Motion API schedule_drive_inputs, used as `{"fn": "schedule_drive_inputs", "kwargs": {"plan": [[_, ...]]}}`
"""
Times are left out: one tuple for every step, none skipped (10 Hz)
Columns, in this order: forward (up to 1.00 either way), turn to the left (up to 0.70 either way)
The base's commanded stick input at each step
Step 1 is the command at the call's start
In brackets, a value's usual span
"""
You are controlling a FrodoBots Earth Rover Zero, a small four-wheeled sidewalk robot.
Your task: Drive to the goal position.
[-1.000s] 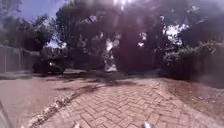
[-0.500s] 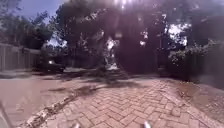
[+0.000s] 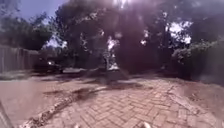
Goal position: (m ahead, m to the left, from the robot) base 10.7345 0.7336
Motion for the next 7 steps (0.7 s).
{"fn": "schedule_drive_inputs", "kwargs": {"plan": [[0.7,-0.27],[0.7,-0.1],[0.7,-0.06],[0.7,-0.21],[0.7,-0.35],[0.7,-0.35],[0.7,0.0]]}}
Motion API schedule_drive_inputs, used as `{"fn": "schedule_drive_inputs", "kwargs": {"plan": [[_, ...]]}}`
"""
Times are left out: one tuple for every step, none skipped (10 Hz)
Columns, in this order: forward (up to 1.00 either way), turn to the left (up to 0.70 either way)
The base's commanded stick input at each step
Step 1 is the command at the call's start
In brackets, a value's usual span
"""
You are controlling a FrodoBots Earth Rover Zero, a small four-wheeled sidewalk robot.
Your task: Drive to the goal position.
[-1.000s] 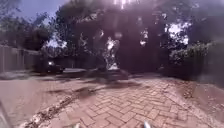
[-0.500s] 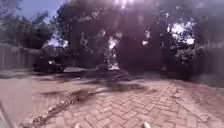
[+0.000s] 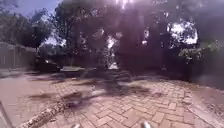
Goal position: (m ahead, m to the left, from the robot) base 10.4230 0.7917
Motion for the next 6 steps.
{"fn": "schedule_drive_inputs", "kwargs": {"plan": [[0.7,0.0],[0.7,0.0],[0.7,0.0],[0.7,0.0],[0.7,0.0],[0.7,0.0]]}}
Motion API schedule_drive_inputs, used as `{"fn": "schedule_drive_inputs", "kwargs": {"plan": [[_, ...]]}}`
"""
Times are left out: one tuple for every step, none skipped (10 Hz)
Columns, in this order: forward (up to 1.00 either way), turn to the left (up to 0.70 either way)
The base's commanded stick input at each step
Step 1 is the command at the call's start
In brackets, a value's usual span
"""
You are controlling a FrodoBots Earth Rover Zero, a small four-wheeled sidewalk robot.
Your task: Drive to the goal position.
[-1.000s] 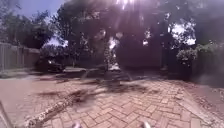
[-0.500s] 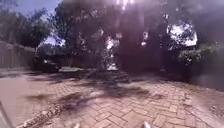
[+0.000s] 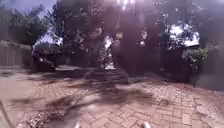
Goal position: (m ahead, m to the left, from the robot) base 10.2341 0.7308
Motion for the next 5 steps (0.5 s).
{"fn": "schedule_drive_inputs", "kwargs": {"plan": [[0.7,-0.03],[0.7,-0.1],[0.7,-0.14],[0.7,-0.07],[0.7,0.0]]}}
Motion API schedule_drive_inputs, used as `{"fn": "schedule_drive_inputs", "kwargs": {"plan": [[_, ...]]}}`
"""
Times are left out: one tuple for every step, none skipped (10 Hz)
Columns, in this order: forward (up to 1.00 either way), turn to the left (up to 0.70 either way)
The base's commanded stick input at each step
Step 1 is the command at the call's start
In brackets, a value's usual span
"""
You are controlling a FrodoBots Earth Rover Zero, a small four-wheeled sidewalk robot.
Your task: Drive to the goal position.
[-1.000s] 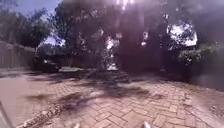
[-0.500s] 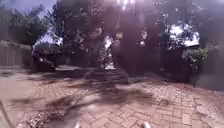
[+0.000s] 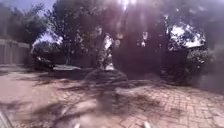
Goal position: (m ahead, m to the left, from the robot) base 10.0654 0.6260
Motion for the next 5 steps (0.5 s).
{"fn": "schedule_drive_inputs", "kwargs": {"plan": [[0.7,0.0],[0.7,0.0],[0.7,0.0],[0.7,0.0],[0.7,0.0]]}}
